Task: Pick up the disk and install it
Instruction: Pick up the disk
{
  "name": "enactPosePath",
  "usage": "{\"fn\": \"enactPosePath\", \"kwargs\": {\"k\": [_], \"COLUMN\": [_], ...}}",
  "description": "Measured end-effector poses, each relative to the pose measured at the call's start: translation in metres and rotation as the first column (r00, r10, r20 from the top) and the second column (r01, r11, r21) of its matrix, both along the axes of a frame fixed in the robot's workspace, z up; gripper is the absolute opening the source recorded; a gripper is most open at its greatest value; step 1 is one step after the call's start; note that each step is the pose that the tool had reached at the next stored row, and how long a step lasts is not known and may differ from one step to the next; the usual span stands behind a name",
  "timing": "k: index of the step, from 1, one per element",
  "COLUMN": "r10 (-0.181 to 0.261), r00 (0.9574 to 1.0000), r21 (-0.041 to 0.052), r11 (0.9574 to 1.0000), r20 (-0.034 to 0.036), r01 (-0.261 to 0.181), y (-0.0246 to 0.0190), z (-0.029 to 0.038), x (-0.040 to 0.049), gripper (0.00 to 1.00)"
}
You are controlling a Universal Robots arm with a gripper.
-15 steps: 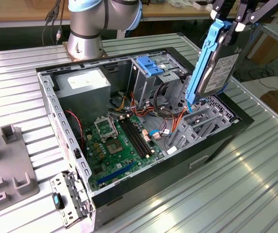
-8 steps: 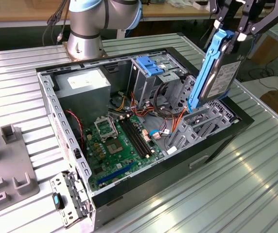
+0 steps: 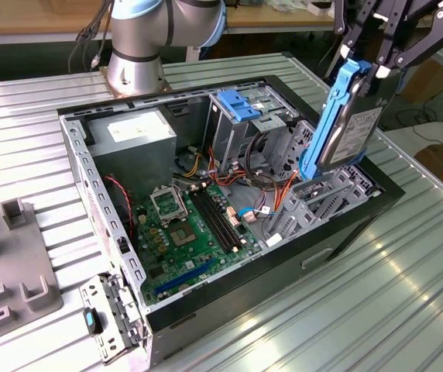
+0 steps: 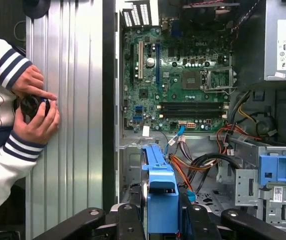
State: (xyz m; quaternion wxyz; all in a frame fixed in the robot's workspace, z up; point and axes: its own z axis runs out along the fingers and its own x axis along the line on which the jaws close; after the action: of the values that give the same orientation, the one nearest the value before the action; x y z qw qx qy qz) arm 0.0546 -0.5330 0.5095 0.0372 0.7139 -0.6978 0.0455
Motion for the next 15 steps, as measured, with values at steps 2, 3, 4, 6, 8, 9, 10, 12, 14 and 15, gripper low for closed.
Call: {"fn": "enactPosePath", "kwargs": {"k": [2,3,4,6,8,9,10,12,14,15], "r10": [-0.003,-0.006,-0.009,-0.017,-0.017,-0.017,-0.017,-0.018,-0.018,-0.018], "r00": [1.0,1.0,1.0,0.9999,0.9999,0.9999,0.9999,0.9998,0.9998,0.9998], "r21": [-0.0007,-0.0006,-0.0006,-0.0007,-0.0007,-0.0007,-0.0008,-0.0006,-0.0007,-0.0006], "r11": [1.0,1.0,1.0,0.9999,0.9999,0.9999,0.9999,0.9998,0.9998,0.9998], "r20": [0.0,0.0,0.0,0.0,0.0,0.0,0.0,0.0,0.0,0.0], "r01": [0.003,0.006,0.009,0.017,0.017,0.017,0.017,0.018,0.018,0.018], "y": [0.0,-0.0001,-0.0002,-0.0004,-0.0004,-0.0004,-0.0004,-0.0005,-0.0006,-0.0007], "z": [-0.0056,-0.0091,-0.0129,-0.0203,-0.0207,-0.0216,-0.0257,-0.0348,-0.0378,-0.0389], "x": [0.0038,0.0064,0.008,0.0098,0.0099,0.0099,0.0099,0.0099,0.0102,0.0109], "gripper": [0.36,0.36,0.36,0.36,0.36,0.36,0.36,0.36,0.36,0.36]}}
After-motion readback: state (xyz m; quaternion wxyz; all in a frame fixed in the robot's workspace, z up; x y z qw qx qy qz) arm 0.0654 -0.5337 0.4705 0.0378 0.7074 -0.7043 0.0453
